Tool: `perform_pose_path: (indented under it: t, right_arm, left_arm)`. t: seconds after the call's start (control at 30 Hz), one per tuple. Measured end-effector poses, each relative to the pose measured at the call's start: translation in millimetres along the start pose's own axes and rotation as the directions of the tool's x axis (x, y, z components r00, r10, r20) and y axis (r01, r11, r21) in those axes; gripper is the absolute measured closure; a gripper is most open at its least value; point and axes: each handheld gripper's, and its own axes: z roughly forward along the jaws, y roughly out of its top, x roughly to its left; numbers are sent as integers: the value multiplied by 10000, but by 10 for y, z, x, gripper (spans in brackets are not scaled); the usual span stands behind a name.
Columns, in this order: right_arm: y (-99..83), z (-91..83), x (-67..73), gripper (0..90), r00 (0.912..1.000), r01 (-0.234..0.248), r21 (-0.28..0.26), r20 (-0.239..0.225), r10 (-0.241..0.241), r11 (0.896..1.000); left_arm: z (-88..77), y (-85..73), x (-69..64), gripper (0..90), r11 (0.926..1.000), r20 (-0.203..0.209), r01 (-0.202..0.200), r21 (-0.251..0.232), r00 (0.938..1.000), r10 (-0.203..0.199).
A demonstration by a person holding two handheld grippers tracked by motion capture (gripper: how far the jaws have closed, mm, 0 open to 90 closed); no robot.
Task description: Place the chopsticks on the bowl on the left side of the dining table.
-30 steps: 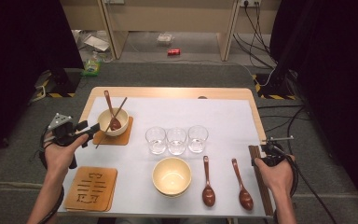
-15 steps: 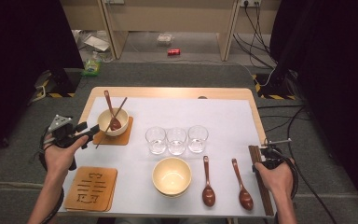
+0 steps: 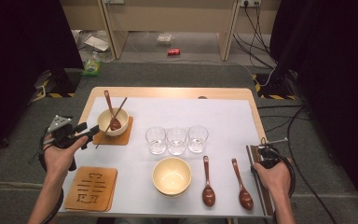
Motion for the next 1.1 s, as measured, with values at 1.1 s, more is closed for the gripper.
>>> perform_pose_path:
  t: [1.1]
  right_arm:
    - [199,9,144,850,9980,-158,1993,637,31,9798]
  left_arm:
    - [-22,8,12,419,9999,-12,82,-113,10000,-82]
